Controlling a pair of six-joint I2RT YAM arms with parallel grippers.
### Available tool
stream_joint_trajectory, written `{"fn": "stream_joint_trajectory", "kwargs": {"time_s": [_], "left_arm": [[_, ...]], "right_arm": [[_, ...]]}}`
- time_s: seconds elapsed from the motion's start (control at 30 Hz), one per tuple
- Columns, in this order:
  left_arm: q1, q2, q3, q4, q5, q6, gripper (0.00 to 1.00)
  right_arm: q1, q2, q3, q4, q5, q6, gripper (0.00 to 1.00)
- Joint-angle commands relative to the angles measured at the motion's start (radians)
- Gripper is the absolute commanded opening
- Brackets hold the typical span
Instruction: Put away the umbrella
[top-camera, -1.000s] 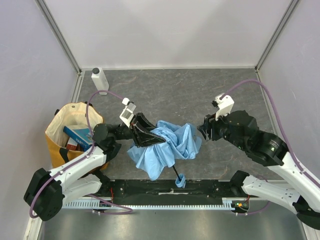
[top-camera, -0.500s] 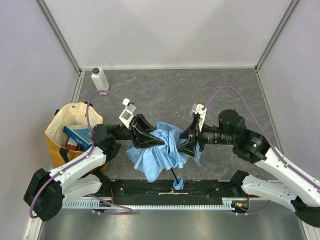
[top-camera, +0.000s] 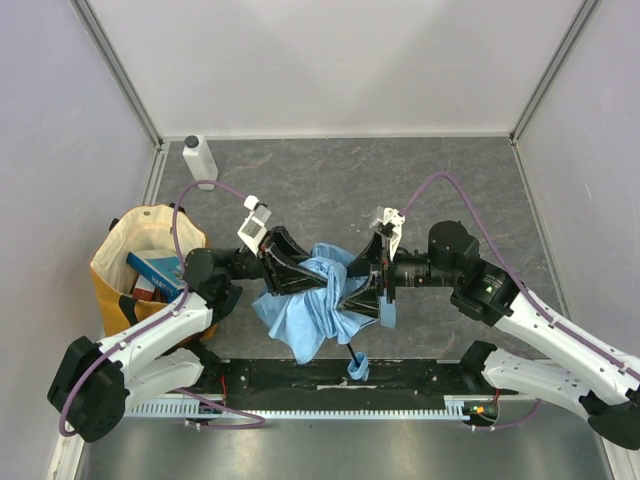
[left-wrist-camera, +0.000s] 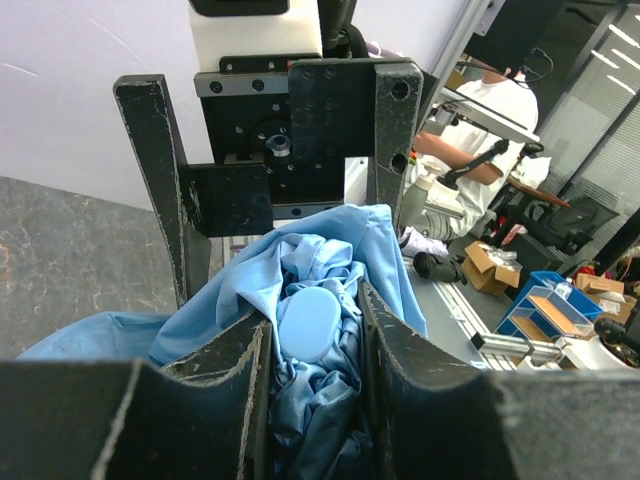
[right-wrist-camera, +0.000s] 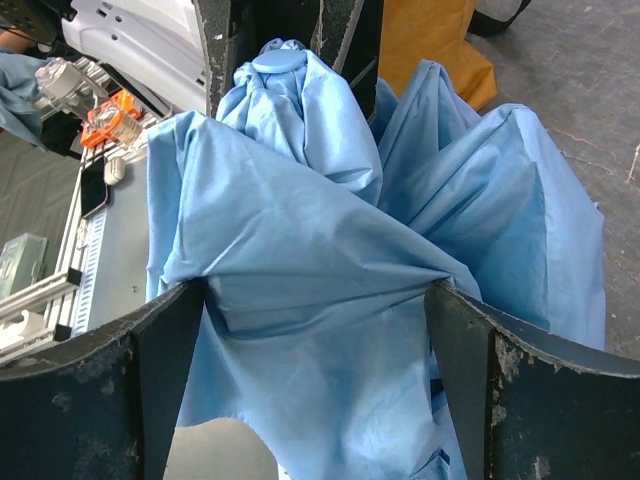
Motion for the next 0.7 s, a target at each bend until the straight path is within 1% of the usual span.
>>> {"fn": "stream_joint_trajectory", "kwargs": {"time_s": [0.0,0.23,0.27,0.37,0.43,0.47,0.53,0.67], "left_arm": [[0.004,-0.003,0.053,0.059,-0.105,-0.030,0.02],[0.001,0.023,0.058,0.097,-0.115,-0.059,0.02],[-0.001,0.024,0.056,0.103,-0.115,-0.065,0.02],[-0.004,0.023,0.053,0.120,-0.121,-0.072,0.02],[-0.007,0.020,0.050,0.123,-0.129,-0.076,0.02],[-0.010,0.020,0.052,0.133,-0.127,-0.076,0.02],[-0.012,0.023,0.052,0.134,-0.124,-0.077,0.02],[-0.012,0.017,0.036,0.133,-0.130,-0.073,0.02]], "right_arm": [[0.023,0.019,-0.020,0.104,0.093,0.037,0.98],[0.066,0.089,-0.023,0.180,0.148,0.055,0.98],[0.074,0.101,-0.018,0.216,0.152,0.055,0.98],[0.105,0.131,-0.007,0.221,0.203,0.035,0.98],[0.117,0.151,-0.020,0.249,0.223,0.024,0.95],[0.123,0.155,-0.027,0.272,0.228,0.029,0.88],[0.140,0.167,-0.035,0.302,0.222,0.027,0.78],[0.165,0.167,-0.032,0.327,0.209,0.038,0.54]]}}
